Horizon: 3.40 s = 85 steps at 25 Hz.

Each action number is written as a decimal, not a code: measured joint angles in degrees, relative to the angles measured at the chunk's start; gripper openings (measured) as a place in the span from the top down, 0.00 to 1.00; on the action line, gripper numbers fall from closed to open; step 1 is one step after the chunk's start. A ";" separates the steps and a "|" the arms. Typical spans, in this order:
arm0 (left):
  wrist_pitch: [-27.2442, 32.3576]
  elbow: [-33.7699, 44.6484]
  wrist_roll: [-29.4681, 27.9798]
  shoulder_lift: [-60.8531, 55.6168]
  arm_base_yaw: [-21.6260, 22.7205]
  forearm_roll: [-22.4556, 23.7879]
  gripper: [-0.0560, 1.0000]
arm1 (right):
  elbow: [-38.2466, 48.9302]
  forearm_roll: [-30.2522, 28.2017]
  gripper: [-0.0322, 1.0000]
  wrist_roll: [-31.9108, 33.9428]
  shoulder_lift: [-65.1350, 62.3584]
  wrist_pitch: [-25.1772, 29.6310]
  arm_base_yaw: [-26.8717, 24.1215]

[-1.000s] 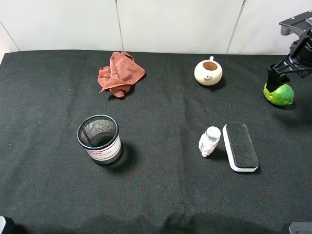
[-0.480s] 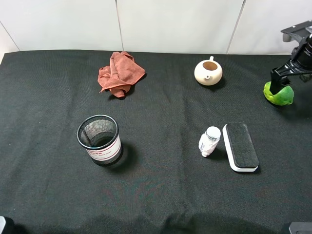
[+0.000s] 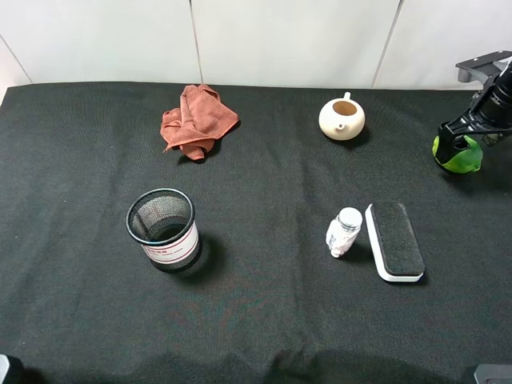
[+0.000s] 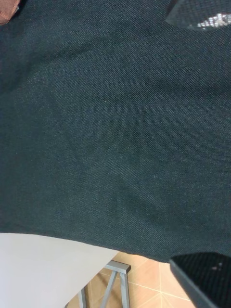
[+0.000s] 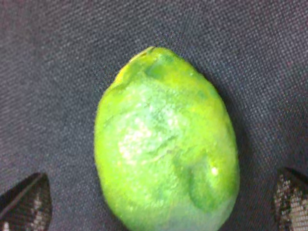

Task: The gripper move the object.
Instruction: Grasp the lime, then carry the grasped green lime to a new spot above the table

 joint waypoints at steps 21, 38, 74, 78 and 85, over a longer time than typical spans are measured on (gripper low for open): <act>0.00 0.00 0.00 0.00 0.00 0.00 0.02 | -0.05 1.18 0.30 -0.22 3.96 -4.38 0.00; 0.00 0.00 0.00 0.00 0.00 0.00 0.02 | -0.05 0.52 0.51 0.52 3.96 -4.77 0.00; 0.00 0.00 0.00 0.00 0.00 0.00 0.02 | -2.73 9.81 0.51 9.54 -12.15 14.98 0.10; 0.00 0.00 0.00 0.00 0.00 0.00 0.02 | -2.73 10.39 0.51 9.66 -14.20 16.91 2.89; 0.00 0.00 0.00 0.00 0.00 0.00 0.02 | -2.73 10.66 0.51 10.44 -15.43 19.85 12.65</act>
